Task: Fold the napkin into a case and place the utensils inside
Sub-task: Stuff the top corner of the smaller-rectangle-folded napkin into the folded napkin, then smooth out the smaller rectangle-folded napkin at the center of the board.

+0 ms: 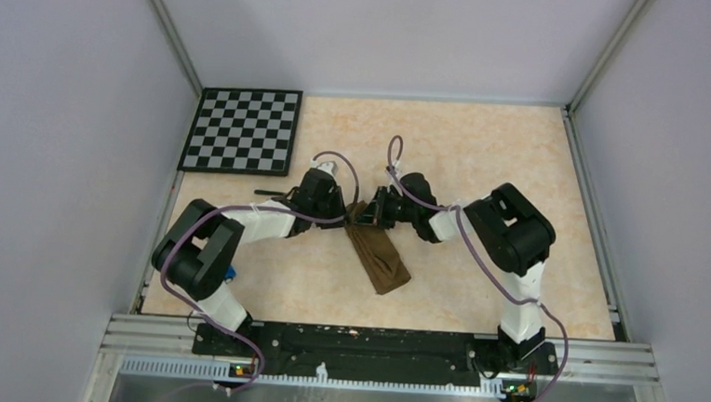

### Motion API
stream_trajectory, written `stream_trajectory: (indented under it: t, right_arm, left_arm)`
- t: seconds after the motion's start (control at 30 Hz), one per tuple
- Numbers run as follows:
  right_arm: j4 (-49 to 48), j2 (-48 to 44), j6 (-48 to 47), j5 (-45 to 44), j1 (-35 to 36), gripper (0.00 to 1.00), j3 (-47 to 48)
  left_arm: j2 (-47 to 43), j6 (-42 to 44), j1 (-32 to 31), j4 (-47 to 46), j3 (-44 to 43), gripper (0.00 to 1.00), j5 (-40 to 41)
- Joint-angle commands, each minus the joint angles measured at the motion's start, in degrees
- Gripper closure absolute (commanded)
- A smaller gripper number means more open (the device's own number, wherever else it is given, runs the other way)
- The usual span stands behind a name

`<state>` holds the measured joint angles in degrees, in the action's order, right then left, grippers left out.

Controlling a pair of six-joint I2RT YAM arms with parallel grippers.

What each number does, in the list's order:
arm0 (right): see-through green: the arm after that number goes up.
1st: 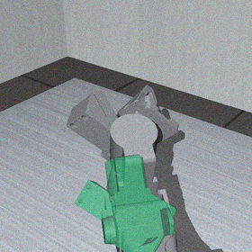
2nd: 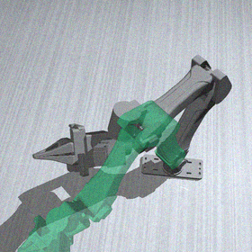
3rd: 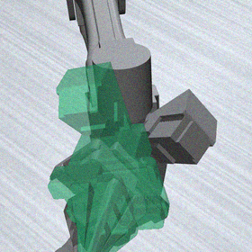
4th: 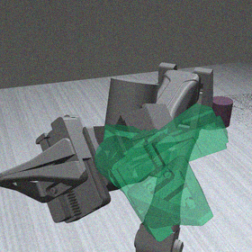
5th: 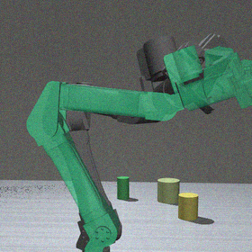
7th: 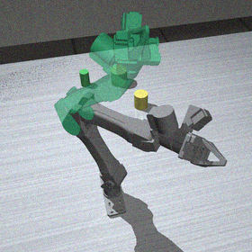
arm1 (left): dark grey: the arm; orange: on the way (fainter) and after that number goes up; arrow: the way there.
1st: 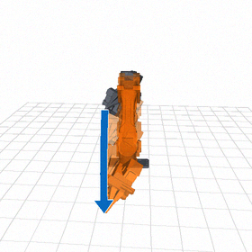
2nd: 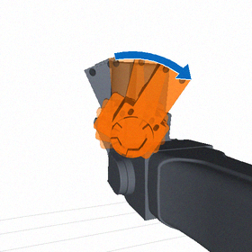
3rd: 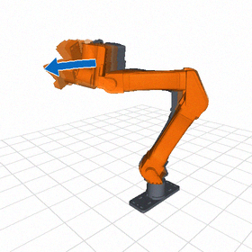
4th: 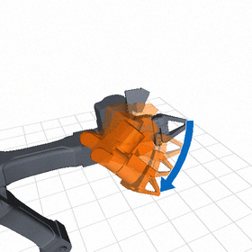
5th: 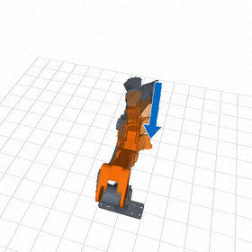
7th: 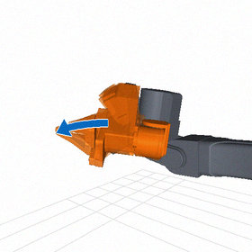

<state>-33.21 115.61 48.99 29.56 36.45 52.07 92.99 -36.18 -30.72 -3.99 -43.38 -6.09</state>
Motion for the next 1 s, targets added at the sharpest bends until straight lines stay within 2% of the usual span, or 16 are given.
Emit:
stream_trajectory:
  t: [0.0, 0.13, 0.2, 0.3, 0.37, 0.47, 0.6, 0.73, 0.97]
  right_arm:
    - [-0.52, -0.68, -0.35, -2.30, 1.55, 1.00, 0.57]
    - [9.03, -10.16, -7.03, -2.39, 0.80, 0.94, -1.56]
    - [15.69, -15.85, -13.30, -3.30, 0.80, 0.86, -2.42]
    - [23.29, -23.87, -21.78, -4.51, 1.34, 0.67, -4.56]
    - [29.41, -27.63, -28.77, -5.62, 2.25, 0.56, -4.63]
    - [37.19, -31.04, -37.96, -10.47, 5.19, 0.47, -4.25]
    - [40.25, -33.61, -43.08, -18.26, 9.10, 0.44, -3.39]
    - [41.81, -31.84, -44.74, -24.58, 13.00, 0.44, -1.23]
    - [43.49, -25.56, -45.37, -34.86, 18.90, 0.46, 2.22]
  left_arm:
    - [3.18, -0.28, -0.11, -3.30, -1.99, 0.74, 1.41]
    - [-0.96, 1.51, -0.13, -2.18, -0.41, 0.62, -0.83]
    - [-3.96, 1.73, -0.05, -0.06, 0.15, 0.56, -2.37]
    - [-8.70, 0.69, 0.15, 3.37, 1.30, 0.47, -4.29]
    - [-11.39, -1.52, 0.71, 3.72, 3.12, 0.45, -7.08]
    - [-12.90, -7.56, 0.97, 3.01, 6.08, 0.44, -13.03]
    - [-11.81, -17.09, 0.95, -1.39, 10.28, 0.50, -18.94]
    - [-11.23, -25.58, 0.97, -8.66, 14.95, 0.56, -18.43]
    - [-5.89, -29.61, 0.85, -12.42, 15.20, 0.61, -17.72]
